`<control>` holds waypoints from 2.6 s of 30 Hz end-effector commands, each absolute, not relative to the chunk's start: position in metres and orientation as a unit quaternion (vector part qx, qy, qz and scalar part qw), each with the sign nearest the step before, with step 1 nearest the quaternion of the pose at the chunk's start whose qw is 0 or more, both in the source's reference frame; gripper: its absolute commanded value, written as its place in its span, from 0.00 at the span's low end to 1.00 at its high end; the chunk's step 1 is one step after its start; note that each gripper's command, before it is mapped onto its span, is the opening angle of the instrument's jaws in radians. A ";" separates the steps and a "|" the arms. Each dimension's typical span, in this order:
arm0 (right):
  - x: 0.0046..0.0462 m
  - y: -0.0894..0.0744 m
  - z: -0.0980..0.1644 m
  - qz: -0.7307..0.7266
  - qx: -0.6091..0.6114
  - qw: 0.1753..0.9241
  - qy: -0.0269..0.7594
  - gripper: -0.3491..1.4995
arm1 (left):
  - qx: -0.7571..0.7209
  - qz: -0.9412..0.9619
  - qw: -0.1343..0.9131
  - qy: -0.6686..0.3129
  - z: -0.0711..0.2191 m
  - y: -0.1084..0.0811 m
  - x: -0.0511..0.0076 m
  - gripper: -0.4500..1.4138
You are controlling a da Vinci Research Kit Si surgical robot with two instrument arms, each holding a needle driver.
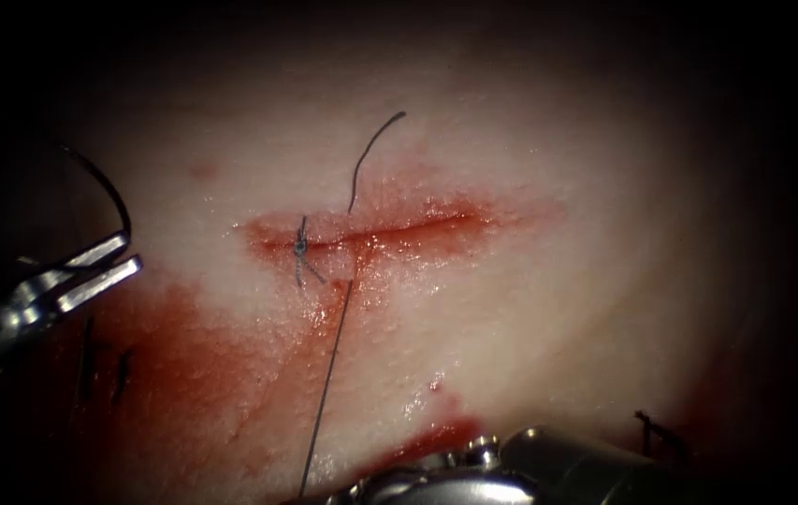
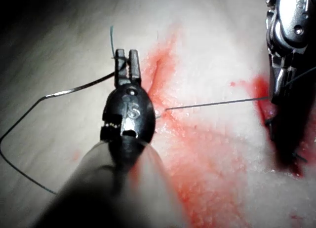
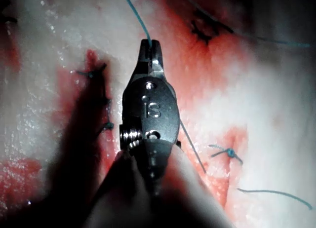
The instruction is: Wound Closure
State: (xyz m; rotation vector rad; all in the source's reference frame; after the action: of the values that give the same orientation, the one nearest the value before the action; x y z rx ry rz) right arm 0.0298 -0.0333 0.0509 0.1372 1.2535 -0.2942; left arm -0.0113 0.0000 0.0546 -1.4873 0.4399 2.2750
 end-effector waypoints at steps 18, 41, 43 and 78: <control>0.0246 -0.027 0.047 0.001 0.001 0.812 0.584 0.98 | -0.270 0.875 0.130 0.381 0.075 0.016 -0.0083 0.00; 0.0208 -0.026 0.048 0.043 -0.032 0.826 0.561 0.94 | -0.296 0.871 0.200 0.338 0.087 0.017 -0.0083 0.78; 0.0207 -0.026 0.048 0.044 -0.033 0.827 0.559 0.94 | -0.298 0.875 0.234 0.301 0.087 0.017 -0.0085 0.91; 0.0151 -0.023 0.052 0.162 -0.045 0.826 0.539 0.92 | -0.478 0.834 -0.184 0.204 0.073 -0.007 -0.0252 0.56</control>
State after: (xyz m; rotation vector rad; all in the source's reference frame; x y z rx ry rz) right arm 0.0143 -0.0231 0.0517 -0.0935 1.1422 0.3455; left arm -0.0251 -0.0082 0.0726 -1.7144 0.7170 3.0066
